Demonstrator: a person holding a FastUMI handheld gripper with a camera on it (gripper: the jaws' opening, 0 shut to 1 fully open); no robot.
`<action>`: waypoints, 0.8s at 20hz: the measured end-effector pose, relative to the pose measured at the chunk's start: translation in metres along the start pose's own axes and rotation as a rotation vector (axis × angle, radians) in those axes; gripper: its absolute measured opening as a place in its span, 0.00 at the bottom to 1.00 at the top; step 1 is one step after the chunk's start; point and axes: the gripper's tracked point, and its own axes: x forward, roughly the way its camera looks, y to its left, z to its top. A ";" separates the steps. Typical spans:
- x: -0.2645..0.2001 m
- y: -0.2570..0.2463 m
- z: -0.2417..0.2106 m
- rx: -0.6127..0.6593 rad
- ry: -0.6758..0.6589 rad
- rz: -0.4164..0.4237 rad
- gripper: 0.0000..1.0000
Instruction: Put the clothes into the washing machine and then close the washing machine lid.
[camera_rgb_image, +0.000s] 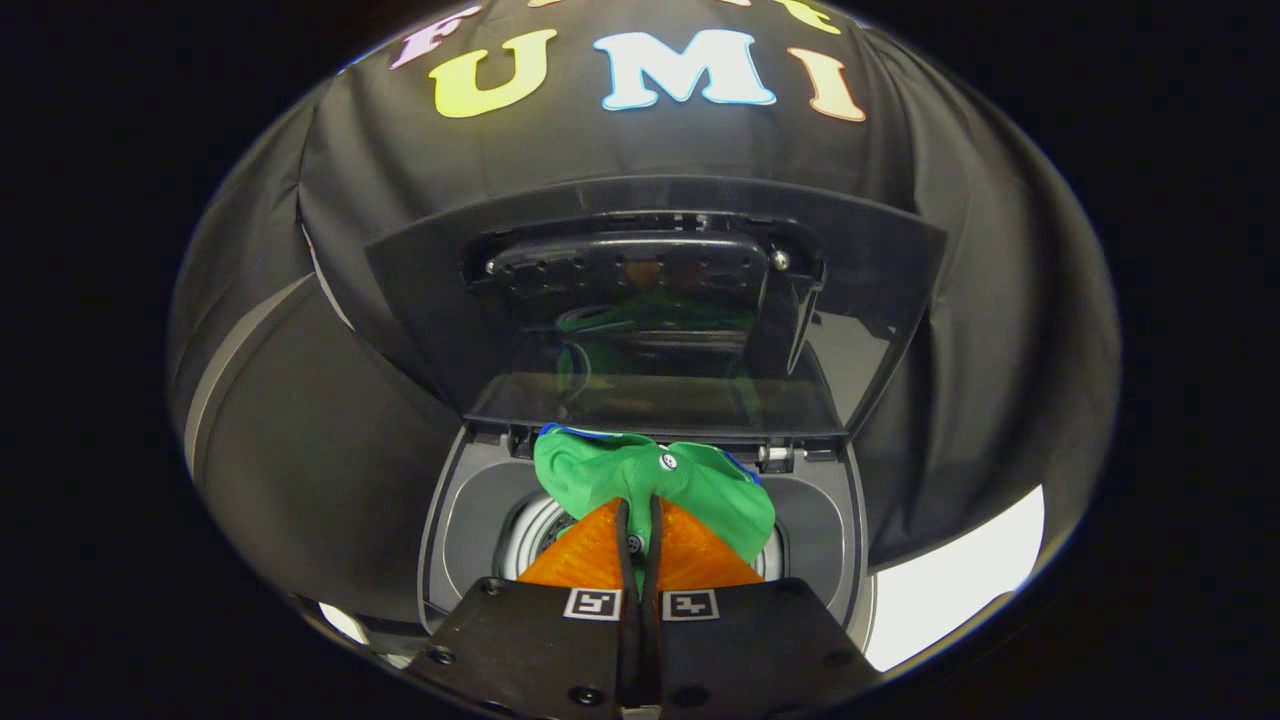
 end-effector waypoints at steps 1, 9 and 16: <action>0.002 -0.001 -0.002 0.004 0.005 -0.004 0.02; 0.016 -0.014 -0.020 0.023 0.057 -0.039 0.07; 0.019 -0.013 -0.031 0.057 0.080 -0.002 0.56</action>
